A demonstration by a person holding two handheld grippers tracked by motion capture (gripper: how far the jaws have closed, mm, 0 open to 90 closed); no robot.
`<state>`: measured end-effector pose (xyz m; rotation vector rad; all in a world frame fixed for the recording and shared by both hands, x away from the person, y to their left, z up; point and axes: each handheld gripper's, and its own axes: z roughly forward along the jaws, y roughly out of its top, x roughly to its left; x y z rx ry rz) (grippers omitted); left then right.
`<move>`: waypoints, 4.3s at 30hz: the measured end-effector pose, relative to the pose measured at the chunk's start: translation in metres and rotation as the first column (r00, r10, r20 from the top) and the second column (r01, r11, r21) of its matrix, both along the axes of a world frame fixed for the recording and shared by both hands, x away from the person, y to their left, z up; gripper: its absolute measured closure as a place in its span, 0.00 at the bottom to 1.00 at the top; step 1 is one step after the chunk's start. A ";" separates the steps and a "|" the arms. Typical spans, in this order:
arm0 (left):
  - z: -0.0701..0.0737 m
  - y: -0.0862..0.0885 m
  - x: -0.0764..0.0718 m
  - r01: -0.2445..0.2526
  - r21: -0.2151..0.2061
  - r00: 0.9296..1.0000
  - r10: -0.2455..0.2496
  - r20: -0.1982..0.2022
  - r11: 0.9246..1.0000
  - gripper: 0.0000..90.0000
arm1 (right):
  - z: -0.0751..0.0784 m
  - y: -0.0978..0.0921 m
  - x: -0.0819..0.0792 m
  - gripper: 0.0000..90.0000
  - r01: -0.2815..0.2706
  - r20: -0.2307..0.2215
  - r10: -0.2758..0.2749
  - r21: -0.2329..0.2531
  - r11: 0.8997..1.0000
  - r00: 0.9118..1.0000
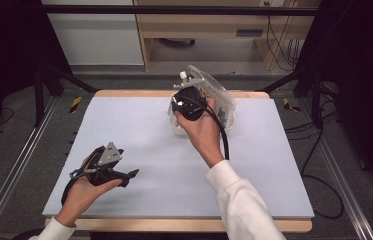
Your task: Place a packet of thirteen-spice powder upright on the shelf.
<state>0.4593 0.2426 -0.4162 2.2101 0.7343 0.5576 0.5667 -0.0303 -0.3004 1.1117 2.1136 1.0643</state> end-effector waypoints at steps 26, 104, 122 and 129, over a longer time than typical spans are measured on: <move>-0.014 0.028 -0.010 -0.077 -0.059 0.997 0.075 -0.024 0.995 0.16 | 0.000 0.009 0.050 0.76 0.123 -0.046 -0.123 -0.010 0.992 0.991; -0.018 0.018 -0.009 -0.047 -0.013 0.999 0.047 -0.015 0.999 0.16 | -0.014 0.053 0.080 0.76 0.358 -0.171 -0.357 -0.026 0.934 0.918; -0.019 0.015 -0.010 -0.038 0.000 0.999 0.038 -0.019 0.999 0.16 | -0.027 0.057 0.077 0.76 0.356 -0.125 -0.360 -0.054 0.933 0.924; -0.019 0.016 -0.009 -0.037 0.001 0.999 0.037 -0.019 0.999 0.16 | -0.026 0.051 0.078 0.66 0.340 -0.090 -0.345 -0.068 0.938 0.934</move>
